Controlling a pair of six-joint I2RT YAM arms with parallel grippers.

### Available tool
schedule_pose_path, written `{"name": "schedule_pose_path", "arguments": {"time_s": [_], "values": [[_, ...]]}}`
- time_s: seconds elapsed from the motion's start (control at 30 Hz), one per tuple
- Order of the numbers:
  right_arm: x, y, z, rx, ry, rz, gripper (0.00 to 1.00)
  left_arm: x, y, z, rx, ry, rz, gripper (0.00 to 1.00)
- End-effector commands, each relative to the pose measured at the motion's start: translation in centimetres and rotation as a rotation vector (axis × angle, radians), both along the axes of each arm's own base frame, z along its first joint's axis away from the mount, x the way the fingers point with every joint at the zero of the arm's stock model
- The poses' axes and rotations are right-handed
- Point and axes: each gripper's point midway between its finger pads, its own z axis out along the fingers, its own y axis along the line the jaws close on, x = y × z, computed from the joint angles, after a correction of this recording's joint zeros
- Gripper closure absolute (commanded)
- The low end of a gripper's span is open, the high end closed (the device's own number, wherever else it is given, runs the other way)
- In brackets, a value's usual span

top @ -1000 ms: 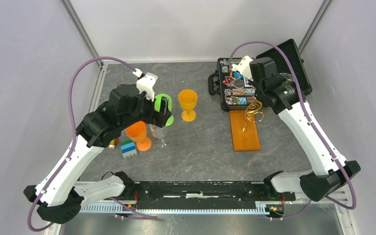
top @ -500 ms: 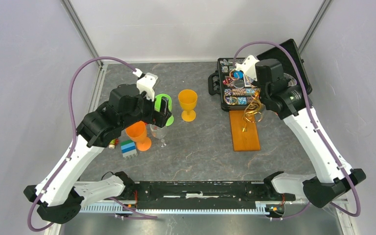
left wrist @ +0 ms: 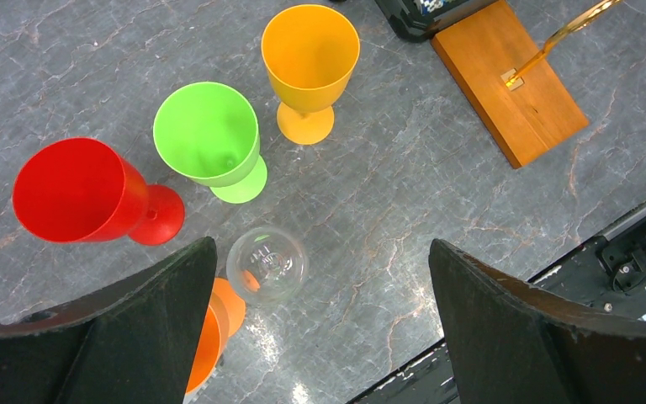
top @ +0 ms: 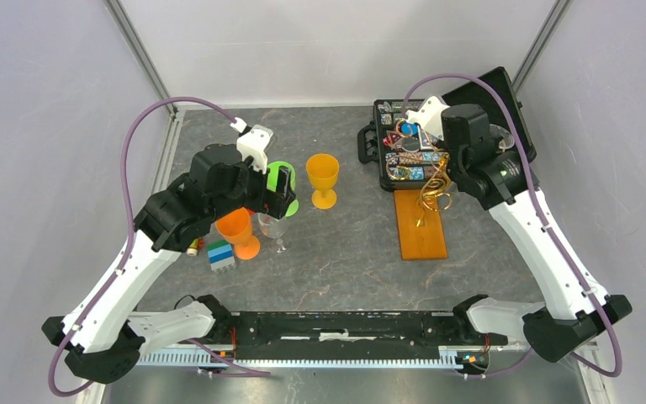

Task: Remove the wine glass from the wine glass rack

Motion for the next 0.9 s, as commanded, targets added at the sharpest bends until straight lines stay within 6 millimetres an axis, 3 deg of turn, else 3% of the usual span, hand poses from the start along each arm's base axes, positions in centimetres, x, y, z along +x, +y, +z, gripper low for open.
{"name": "schedule_pose_path", "arguments": {"time_s": [0.0,0.57,0.87], "values": [[-1.5,-1.1,3.2,-0.001,-0.112,-0.043,1.0,0.6,-0.6,0.8,-0.005,-0.051,-0.03,0.0],[-3.1,-2.3,2.6,-0.071,-0.127,-0.079,1.0,0.7,-0.7,1.0,-0.015,-0.051,-0.02,0.0],[-3.6,-3.5,3.4,-0.123,-0.158,-0.171,1.0,0.7,-0.6,1.0,-0.016,-0.053,-0.018,0.0]]}}
